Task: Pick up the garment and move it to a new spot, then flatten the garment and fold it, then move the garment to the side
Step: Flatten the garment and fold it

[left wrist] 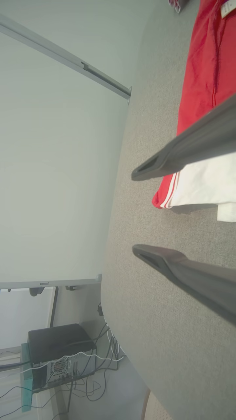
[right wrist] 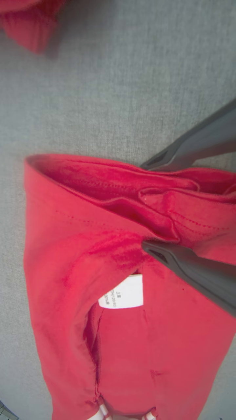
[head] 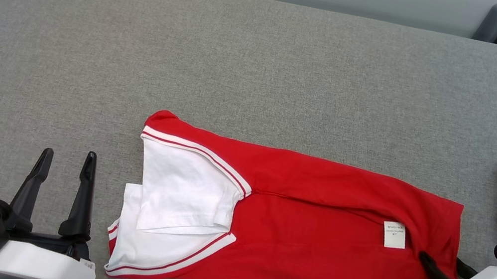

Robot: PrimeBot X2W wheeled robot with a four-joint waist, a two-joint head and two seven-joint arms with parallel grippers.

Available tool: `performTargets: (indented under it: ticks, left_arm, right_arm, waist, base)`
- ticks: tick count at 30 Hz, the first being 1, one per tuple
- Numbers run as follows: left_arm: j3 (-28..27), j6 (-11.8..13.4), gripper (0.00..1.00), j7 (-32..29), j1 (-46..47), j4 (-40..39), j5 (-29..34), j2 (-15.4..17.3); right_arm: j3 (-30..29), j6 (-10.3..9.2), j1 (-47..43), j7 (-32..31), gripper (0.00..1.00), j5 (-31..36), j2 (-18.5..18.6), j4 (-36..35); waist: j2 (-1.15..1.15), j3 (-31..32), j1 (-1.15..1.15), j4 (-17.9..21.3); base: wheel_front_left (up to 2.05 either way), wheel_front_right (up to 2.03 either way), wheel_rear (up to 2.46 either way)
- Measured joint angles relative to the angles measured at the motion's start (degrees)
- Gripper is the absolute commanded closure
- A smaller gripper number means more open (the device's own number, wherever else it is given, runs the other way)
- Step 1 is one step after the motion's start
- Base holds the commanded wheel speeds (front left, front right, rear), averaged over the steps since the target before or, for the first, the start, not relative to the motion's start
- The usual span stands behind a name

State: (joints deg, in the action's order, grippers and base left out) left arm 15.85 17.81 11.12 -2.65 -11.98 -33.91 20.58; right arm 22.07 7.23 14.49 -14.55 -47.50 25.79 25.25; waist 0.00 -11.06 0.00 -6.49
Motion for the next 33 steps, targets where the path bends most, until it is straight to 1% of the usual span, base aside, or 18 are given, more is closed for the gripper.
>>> performTargets:
  ticks: [1, 3, 4, 8, 12, 14, 19, 23, 25, 26, 30, 33]
  left_arm:
    - [0.0, 0.0, 0.00, 0.0, 0.0, 0.1, 0.0, 0.0]
    - [0.0, -0.1, 0.00, 0.1, 0.3, 0.2, 0.0, 0.0]
    - [0.0, -0.1, 0.00, 0.1, 0.5, 0.2, 0.0, -0.1]
    - [0.0, -0.1, 0.00, 0.6, 0.8, 0.4, -0.1, -0.1]
    - [-0.4, -0.1, 0.00, 0.8, 0.8, 0.4, -0.1, -0.1]
    - [-0.5, -0.1, 0.00, 0.8, 0.8, 0.4, -0.3, -0.1]
    - [-0.7, -0.1, 0.00, 1.0, 0.8, 0.4, -0.3, -0.1]
    - [-0.7, -0.1, 0.00, 1.1, 0.8, 0.4, -0.3, 0.0]
    - [-0.9, -0.1, 0.00, 1.1, 0.8, 0.4, -0.3, 0.0]
    - [-0.9, 0.0, 0.00, 1.1, 0.8, 0.4, -0.3, 0.0]
    - [-1.6, 0.5, 0.00, 1.0, 0.7, 0.4, -0.6, 0.2]
    - [-1.9, 0.5, 0.00, 1.0, 0.7, 0.4, -0.9, 0.3]
  right_arm:
    - [-0.2, 0.00, -0.1, -0.1, 0.00, 0.0, 0.0, -0.2]
    - [-0.5, 0.00, -0.1, -0.7, 0.63, 0.0, -0.1, -0.4]
    - [-0.9, 0.00, -0.1, -0.8, 1.00, 0.1, -0.1, -0.3]
    - [-2.6, 0.10, -0.4, -1.7, 1.00, 0.2, -0.9, 0.1]
    - [-6.4, 0.56, -1.1, -1.5, 1.00, 0.2, -1.5, 0.3]
    - [-8.8, 0.55, -1.1, -1.4, 1.00, 0.2, -0.7, 0.4]
    - [-13.8, 0.51, -1.1, -1.6, 1.00, 0.3, 2.7, 0.1]
    - [-15.5, 0.51, -1.4, -2.3, 1.00, 0.3, 2.9, -1.8]
    - [-16.4, 0.37, -2.1, -3.2, 1.00, -1.1, 1.8, -5.1]
    - [-16.6, 0.23, -2.5, -3.5, 1.00, -2.5, 0.7, -7.5]
    - [-16.2, 0.20, -3.7, -5.5, 1.00, -7.2, -4.7, -19.2]
    - [-14.6, 0.16, -4.5, -7.4, 1.00, -8.3, -8.2, -26.3]
  waist:
    - [0.00, 0.0, 0.00, 0.0]
    - [0.00, -0.1, 0.00, 0.1]
    - [0.00, -0.2, 0.00, 0.0]
    - [0.00, -0.2, 0.00, -0.2]
    - [0.00, -0.2, 0.00, -0.2]
    - [0.00, -0.3, 0.00, -0.1]
    - [0.00, -0.4, 0.00, 0.2]
    - [0.00, -0.4, 0.00, 0.3]
    - [0.00, -0.3, 0.00, 0.3]
    - [0.00, -0.2, 0.00, 0.3]
    - [0.00, 0.2, 0.00, 0.3]
    - [0.00, 0.3, 0.00, 0.2]
  base:
    - [0.00, 0.00, 0.00]
    - [0.00, 0.00, 0.00]
    - [0.00, 0.00, 0.00]
    - [0.00, 0.00, 0.00]
    - [0.00, 0.00, 0.00]
    - [0.00, 0.00, 0.00]
    - [0.00, 0.00, 0.00]
    - [0.00, 0.00, 0.00]
    - [0.00, 0.00, 0.00]
    - [0.00, 0.00, 0.00]
    - [0.00, 0.00, 0.00]
    - [0.00, 0.00, 0.00]
